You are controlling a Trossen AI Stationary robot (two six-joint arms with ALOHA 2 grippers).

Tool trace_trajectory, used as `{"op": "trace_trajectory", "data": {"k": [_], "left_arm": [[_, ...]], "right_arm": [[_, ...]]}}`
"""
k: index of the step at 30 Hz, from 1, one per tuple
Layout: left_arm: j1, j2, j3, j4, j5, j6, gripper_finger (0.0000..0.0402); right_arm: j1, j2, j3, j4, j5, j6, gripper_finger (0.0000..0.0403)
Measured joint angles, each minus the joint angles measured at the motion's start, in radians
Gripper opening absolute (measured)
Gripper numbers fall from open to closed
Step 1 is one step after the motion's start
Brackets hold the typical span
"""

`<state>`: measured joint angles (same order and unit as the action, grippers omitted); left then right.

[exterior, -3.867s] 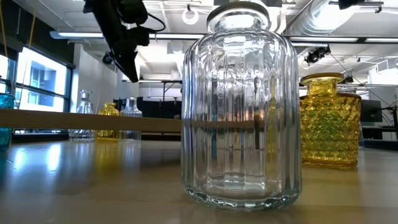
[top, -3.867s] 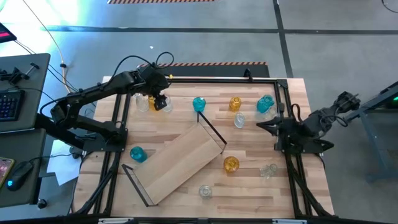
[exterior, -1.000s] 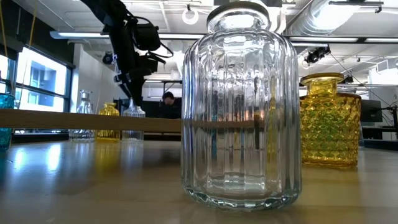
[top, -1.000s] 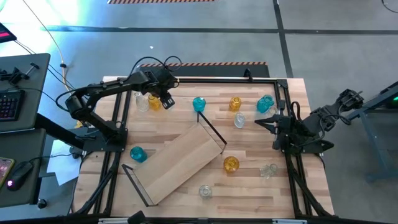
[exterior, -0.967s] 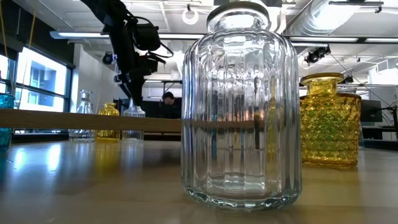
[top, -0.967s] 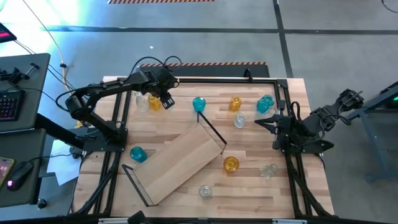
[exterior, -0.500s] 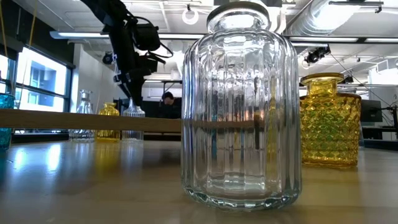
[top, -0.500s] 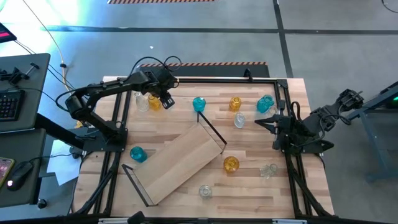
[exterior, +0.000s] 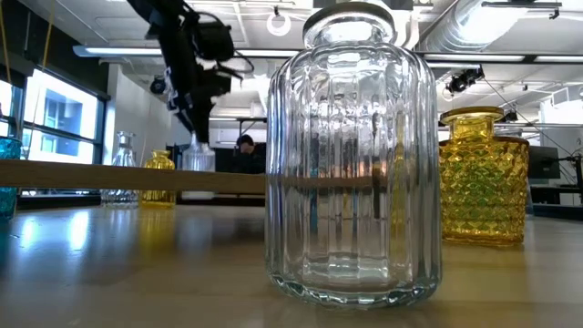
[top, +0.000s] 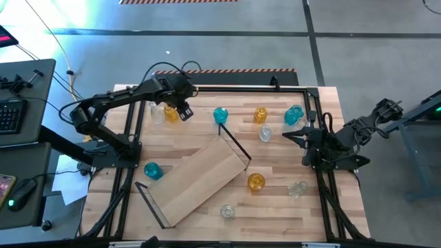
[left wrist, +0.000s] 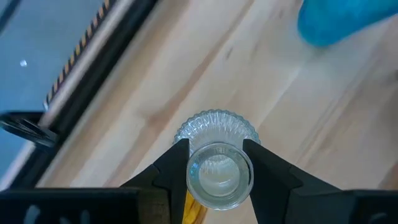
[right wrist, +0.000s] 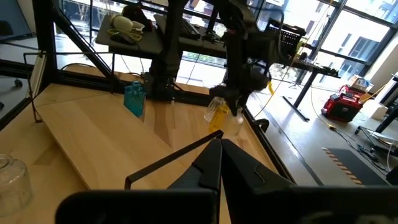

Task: Sort vases onto shelf
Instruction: Put the transparent vase on the shelf

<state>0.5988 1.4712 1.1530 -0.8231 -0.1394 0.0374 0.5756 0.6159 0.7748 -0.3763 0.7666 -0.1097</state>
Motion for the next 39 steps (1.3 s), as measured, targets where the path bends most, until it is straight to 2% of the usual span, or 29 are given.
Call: {"op": "trace_trajectory", "data": {"k": [8, 17, 23, 39], "left_arm": [[-0.033, -0.040, 0.113, -0.064, 0.029, -0.049, 0.0119], [-0.178, -0.039, 0.182, -0.141, 0.053, -0.125, 0.0119], [-0.270, -0.039, 0.193, -0.180, 0.053, -0.199, 0.0119], [-0.497, -0.036, 0.193, -0.096, 0.051, -0.375, 0.0119]], "right_arm": [[0.000, 0.000, 0.000, 0.000, -0.022, 0.001, 0.0000], [0.000, 0.000, 0.000, 0.000, -0.034, 0.000, 0.0000], [0.000, 0.000, 0.000, 0.000, -0.034, 0.000, 0.0000], [0.000, 0.000, 0.000, 0.000, -0.035, -0.003, 0.0000]]}}
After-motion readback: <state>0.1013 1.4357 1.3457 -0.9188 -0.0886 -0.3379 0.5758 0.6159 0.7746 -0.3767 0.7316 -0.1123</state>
